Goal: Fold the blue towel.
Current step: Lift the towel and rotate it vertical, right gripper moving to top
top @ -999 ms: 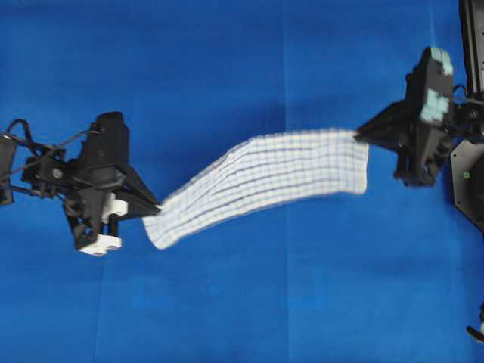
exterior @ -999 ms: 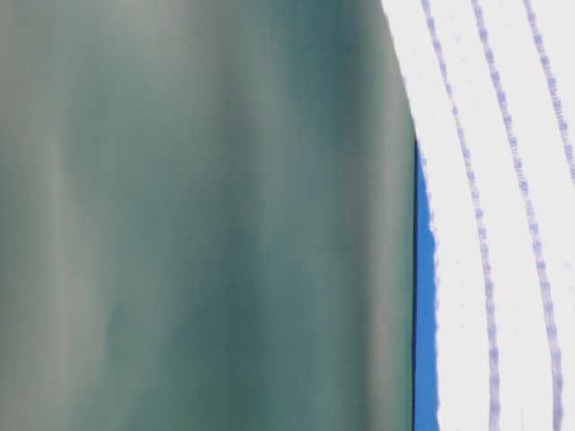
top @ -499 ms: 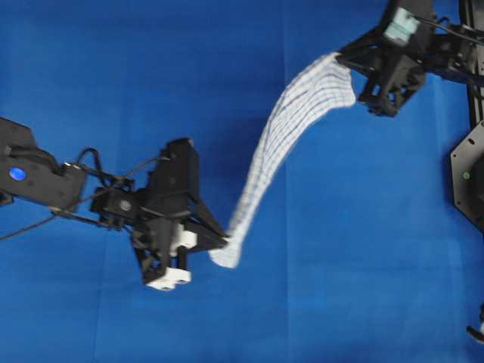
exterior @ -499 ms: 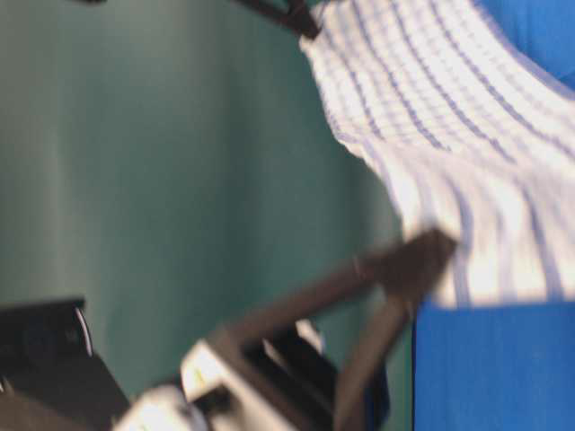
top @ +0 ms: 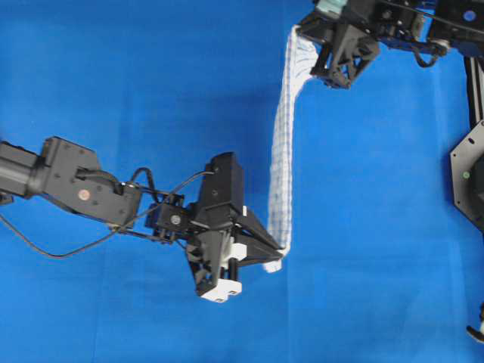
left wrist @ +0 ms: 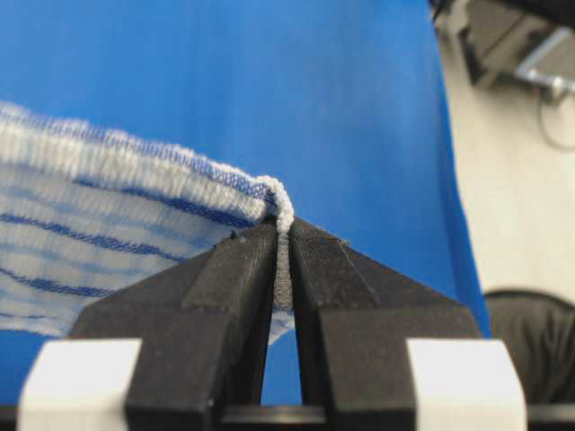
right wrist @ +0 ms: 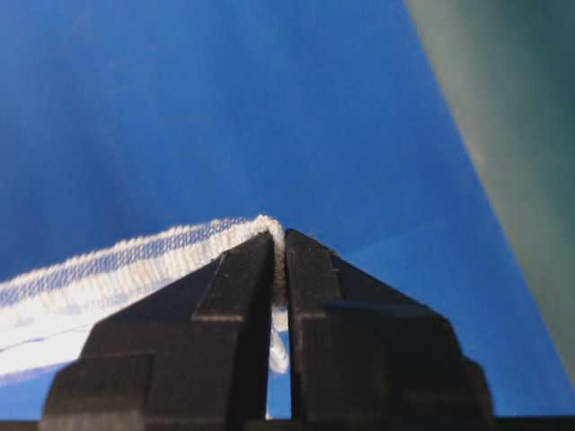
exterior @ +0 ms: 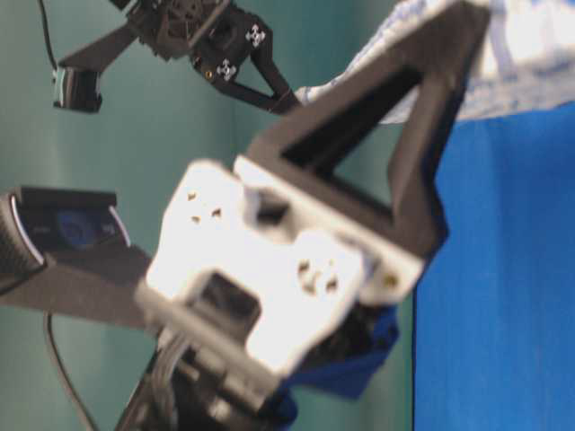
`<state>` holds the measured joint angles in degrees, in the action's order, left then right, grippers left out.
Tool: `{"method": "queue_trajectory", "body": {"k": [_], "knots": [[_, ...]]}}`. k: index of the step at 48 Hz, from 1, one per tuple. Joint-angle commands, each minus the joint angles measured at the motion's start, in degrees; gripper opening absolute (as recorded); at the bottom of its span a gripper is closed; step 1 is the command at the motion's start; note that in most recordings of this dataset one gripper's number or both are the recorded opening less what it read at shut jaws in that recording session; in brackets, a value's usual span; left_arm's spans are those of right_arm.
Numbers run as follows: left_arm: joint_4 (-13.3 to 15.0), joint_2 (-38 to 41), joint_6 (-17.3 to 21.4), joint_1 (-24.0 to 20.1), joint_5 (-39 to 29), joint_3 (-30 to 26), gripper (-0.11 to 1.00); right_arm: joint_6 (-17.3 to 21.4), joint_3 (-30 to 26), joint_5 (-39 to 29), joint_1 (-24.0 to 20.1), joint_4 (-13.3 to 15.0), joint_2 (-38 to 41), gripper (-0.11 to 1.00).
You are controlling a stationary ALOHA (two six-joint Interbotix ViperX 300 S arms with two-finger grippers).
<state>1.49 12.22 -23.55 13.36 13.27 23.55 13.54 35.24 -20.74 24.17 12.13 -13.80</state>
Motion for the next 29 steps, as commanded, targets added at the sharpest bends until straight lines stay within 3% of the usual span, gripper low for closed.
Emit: {"method": "queue_trajectory", "body": {"k": [1, 16, 29], "knots": [[0.18, 0.26, 0.09, 0.26, 2.81, -2.46, 0.03, 0.18, -2.37, -0.44, 0.09, 0.53, -0.44, -0.04], [0.18, 3.25, 0.26, 0.0, 10.72, -1.76, 0.03, -0.09, -3.52, -0.88, 0.09, 0.62, 1.41, -0.04], [2.29, 3.52, 0.0, -0.09, 18.63, 3.96, 0.03, -1.49, -6.59, -1.32, -0.26, 0.7, 9.14, -0.04]]}}
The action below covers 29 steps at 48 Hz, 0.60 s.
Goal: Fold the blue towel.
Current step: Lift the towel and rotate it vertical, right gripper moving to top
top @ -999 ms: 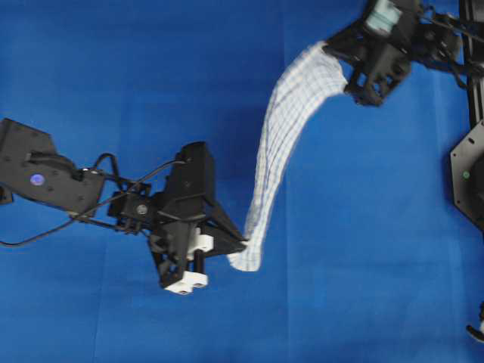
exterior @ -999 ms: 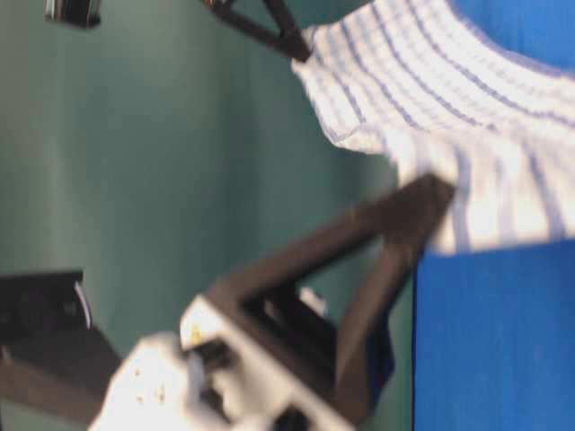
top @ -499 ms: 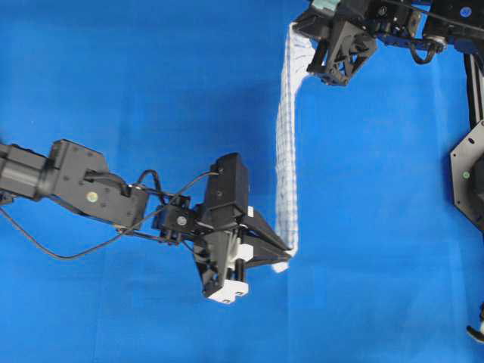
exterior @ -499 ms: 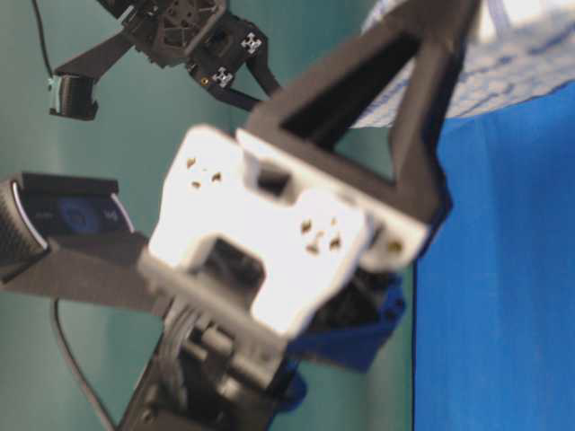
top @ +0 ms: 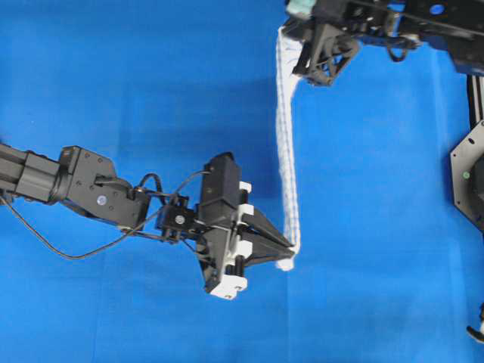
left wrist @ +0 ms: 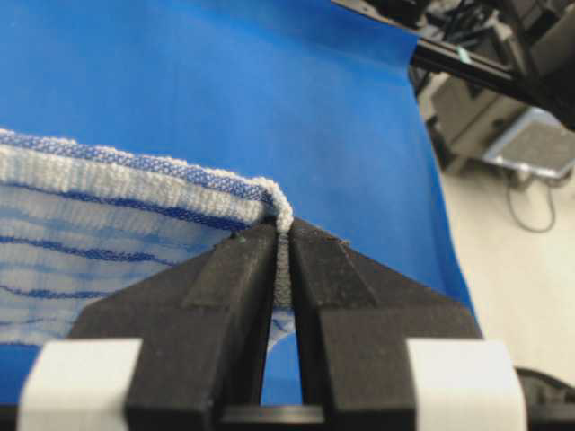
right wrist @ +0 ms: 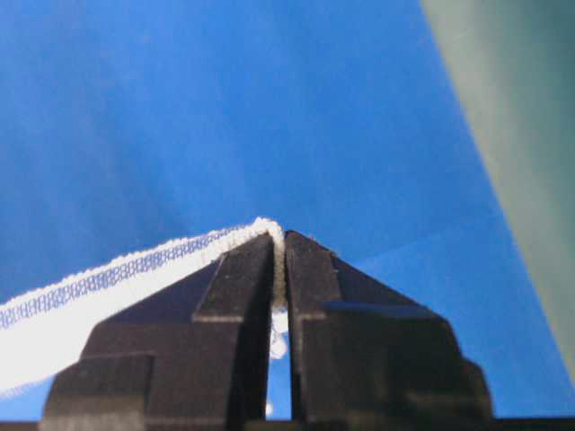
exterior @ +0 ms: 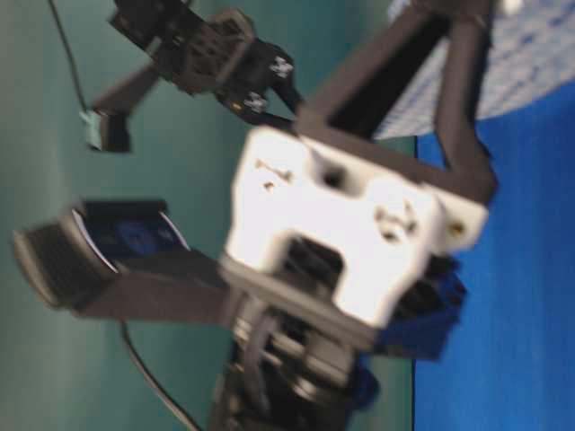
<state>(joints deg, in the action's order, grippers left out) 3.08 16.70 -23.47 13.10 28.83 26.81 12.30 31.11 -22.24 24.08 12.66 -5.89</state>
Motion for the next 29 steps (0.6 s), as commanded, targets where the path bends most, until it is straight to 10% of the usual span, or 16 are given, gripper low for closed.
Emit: {"method": "queue_trajectory", "body": {"k": [1, 29], "knots": [[0.97, -0.97, -0.18, 0.26, 3.87, 1.32, 0.03, -0.44, -2.9, 0.09, -0.26, 0.26, 1.85, -0.04], [20.39, -1.05, -0.18, 3.6, 8.17, 9.58, 0.03, -4.66, -14.59, 1.32, -1.67, 0.18, 15.91, -0.04]]}}
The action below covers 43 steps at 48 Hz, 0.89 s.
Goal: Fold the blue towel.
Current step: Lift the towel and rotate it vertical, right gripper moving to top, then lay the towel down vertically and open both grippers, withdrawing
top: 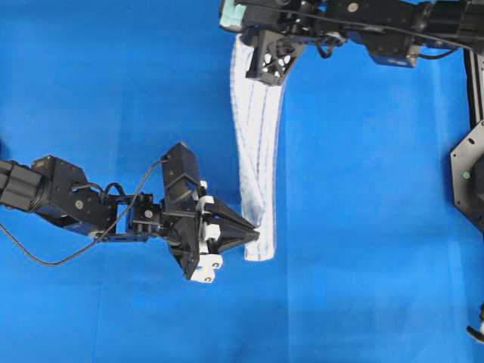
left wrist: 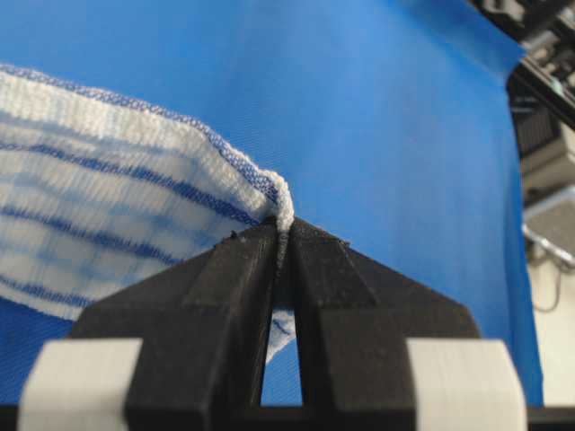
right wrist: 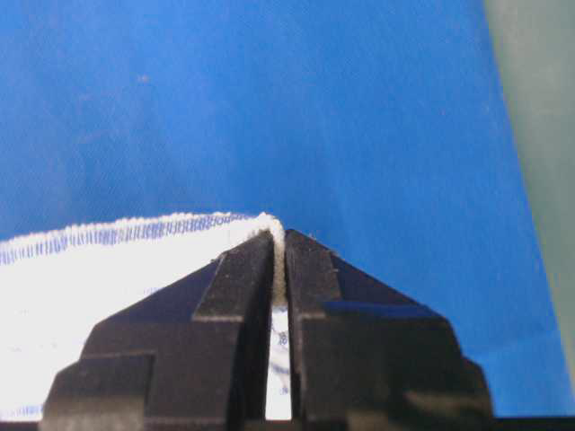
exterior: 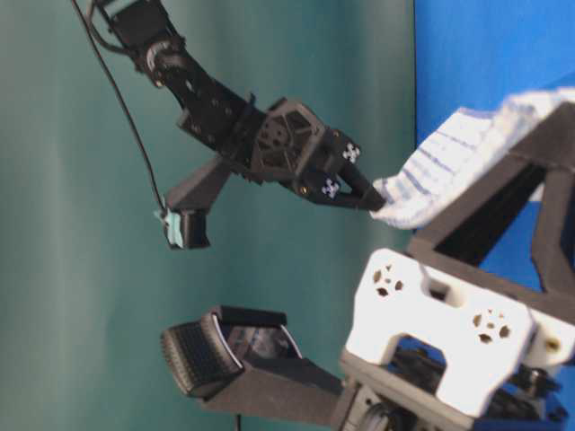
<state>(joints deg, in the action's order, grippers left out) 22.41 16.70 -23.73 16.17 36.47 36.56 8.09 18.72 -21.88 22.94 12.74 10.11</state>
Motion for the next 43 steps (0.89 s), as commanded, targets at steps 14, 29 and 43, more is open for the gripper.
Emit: {"method": "queue_trajectory", "body": {"k": [14, 29, 43], "knots": [[4.31, -1.32, -1.05, 0.79, -2.72, 0.79, 0.05, -1.93, -3.6, 3.87, -1.67, 0.18, 2.37, -0.03], [5.89, -2.02, -5.45, 0.44, -9.58, 2.64, 0.32, -1.85, -3.34, 6.42, -2.11, 0.09, 3.78, 0.1], [5.89, -3.96, -9.58, 0.0, -13.01, 5.54, 0.64, -1.85, -3.08, 9.14, -2.11, 0.09, 5.54, 0.65]]}}
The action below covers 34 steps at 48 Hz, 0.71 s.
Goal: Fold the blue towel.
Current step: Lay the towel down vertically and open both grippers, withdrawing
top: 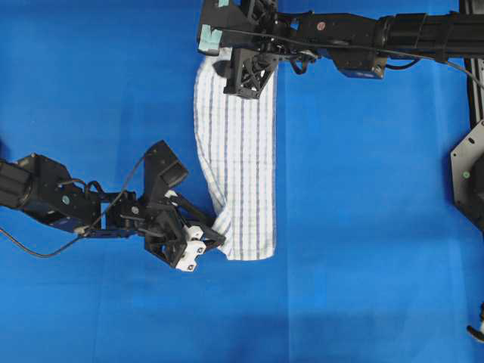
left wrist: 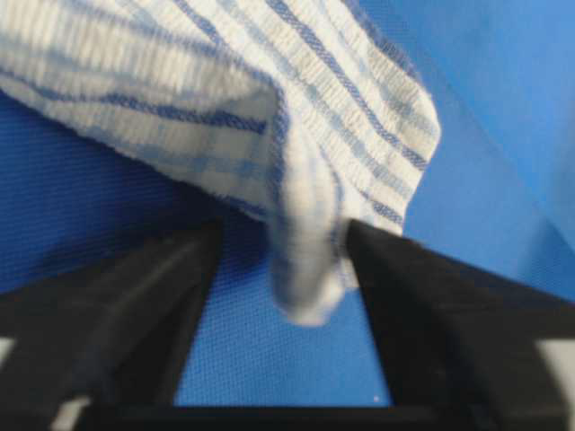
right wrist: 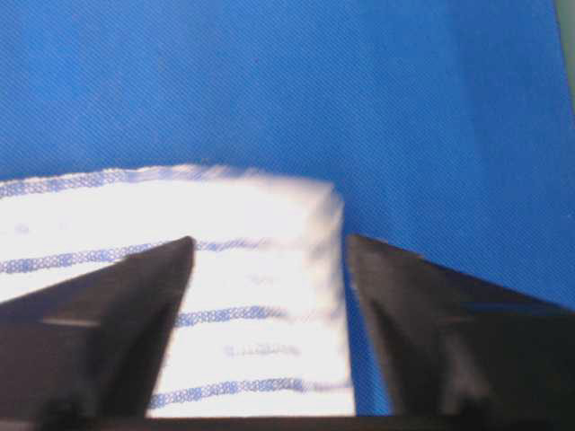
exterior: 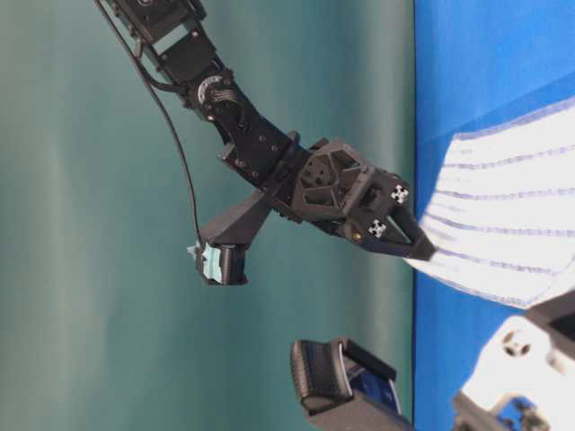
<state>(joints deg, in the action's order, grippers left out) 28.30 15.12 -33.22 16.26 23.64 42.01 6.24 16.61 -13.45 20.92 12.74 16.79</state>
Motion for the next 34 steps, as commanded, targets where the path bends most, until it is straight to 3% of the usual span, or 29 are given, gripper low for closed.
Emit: {"method": "queue_trajectory", "body": {"k": [1, 6, 14, 20, 27, 34], "knots": [[0.0, -2.64, -0.09, -0.09, -0.26, 0.35, 0.69, 0.0, -0.97, 0.7, -0.09, 0.09, -1.23, 0.72], [0.0, -4.57, 0.53, -0.09, -1.32, 1.23, 0.87, -0.18, -1.05, 0.7, -0.09, 0.53, -1.76, 0.94], [-0.35, -11.07, 1.67, -0.35, -3.78, 4.57, 0.86, -0.18, -0.09, 0.18, 0.0, 1.67, -5.71, 0.91], [-0.26, -16.87, 5.19, -1.76, -4.48, 7.47, 0.86, -0.18, 2.46, 0.18, 0.09, 2.2, -10.2, 0.91], [-0.35, -21.88, 12.48, -5.89, -4.66, 9.67, 0.86, 0.62, 8.35, 0.44, 0.7, 2.2, -16.17, 0.91], [-0.35, -24.96, 23.82, -13.18, -6.68, 10.63, 0.85, 1.67, 14.59, 1.76, 1.41, 1.93, -20.74, 0.91]]}}
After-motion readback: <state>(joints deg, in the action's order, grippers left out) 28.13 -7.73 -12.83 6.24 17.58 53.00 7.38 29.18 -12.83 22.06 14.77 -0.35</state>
